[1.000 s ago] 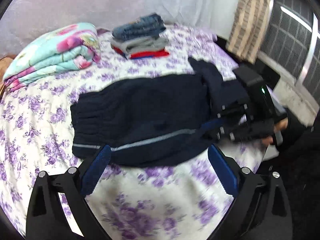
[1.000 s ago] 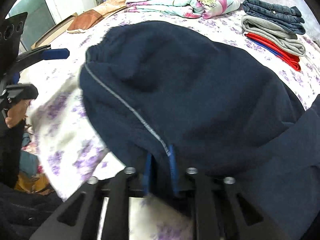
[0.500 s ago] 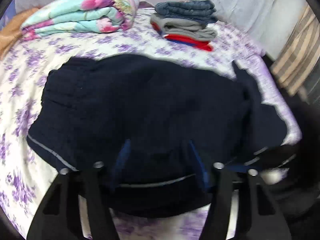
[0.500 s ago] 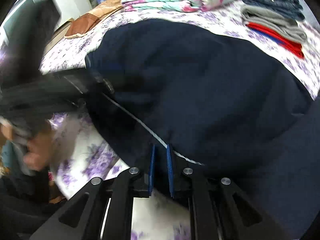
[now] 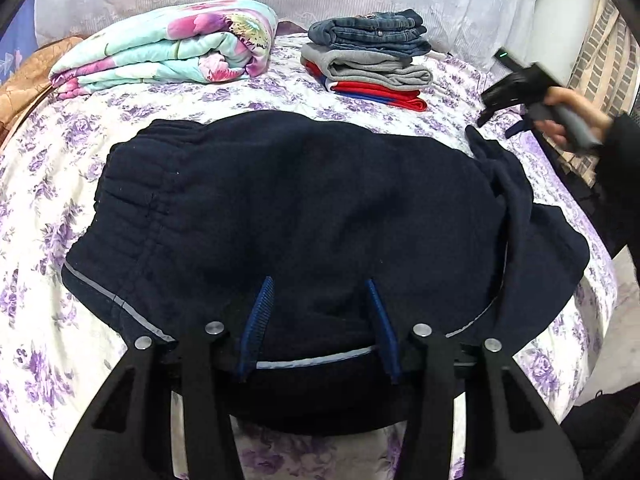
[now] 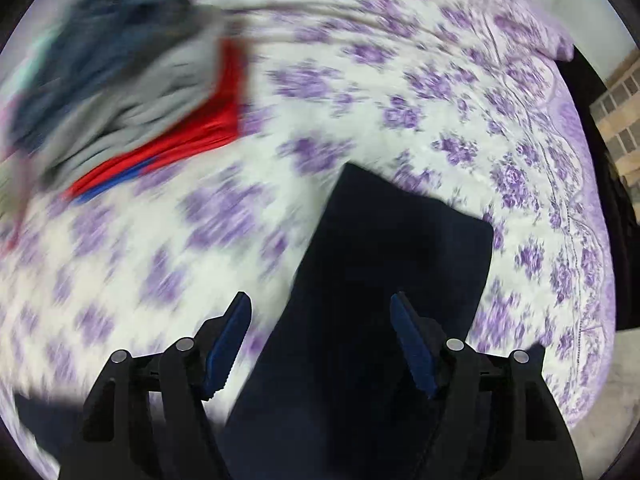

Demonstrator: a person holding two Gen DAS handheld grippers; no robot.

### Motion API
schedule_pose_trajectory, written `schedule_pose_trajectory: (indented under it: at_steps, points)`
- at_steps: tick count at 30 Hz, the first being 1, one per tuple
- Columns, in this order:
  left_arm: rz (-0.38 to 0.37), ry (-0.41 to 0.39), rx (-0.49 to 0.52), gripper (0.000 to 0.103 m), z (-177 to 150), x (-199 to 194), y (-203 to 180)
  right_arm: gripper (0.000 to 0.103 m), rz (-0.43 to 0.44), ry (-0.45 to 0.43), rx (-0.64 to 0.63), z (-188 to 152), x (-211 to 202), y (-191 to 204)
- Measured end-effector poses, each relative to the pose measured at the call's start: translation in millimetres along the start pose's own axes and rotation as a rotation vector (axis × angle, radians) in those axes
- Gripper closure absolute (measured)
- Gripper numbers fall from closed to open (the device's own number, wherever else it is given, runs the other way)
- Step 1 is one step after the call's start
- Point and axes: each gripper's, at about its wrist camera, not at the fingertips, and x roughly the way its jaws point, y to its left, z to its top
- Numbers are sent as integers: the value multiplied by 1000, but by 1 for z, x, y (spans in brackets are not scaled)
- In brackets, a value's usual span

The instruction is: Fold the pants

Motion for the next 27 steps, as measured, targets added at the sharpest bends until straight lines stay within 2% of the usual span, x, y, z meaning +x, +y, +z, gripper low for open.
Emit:
schedule_pose_trajectory:
  at_steps: [2,4,5,6,7,8,9,10,11,15,19,21,24,27]
  points:
    - [-4,0,0,57,0,-1,0,38,-6,32,31,24,18,-3]
    - [-5,1,3,57,0,0,0,38,-83,53,40,33,34,0]
    - [-3,1,5,57,0,0,0,38,-171,67,42,34,45,1]
    - [-2,0,8,57,0,0,-1,38,-210,77,44,34,52,1]
    - [-1,0,9,57,0,0,-1,40,-199,74,52,33,56,-2]
    - [-1,0,9,57,0,0,-1,61,-155,55,67,30,54,-6]
    - [-1,0,9,57,-1,0,-1,91,-137,49,75,28,50,-9]
    - [0,0,9,57,-1,0,-1,91,-122,43,84,25,44,-15]
    - [0,-1,10,57,-1,0,-1,91,-72,18,103,21,34,-24]
    - [6,-2,13,57,-1,-1,-3,91,72,-111,141,-11,-31,-74]
    - [11,-2,18,57,-1,0,-3,91,191,-243,181,-68,-96,-157]
    - [9,-2,18,57,-1,0,-3,91,237,-284,212,-93,-104,-202]
    - [4,2,32,57,-2,-2,-4,91,280,-299,268,-149,-89,-259]
    - [15,14,57,57,-2,-4,-6,91,330,-232,363,-214,-34,-299]
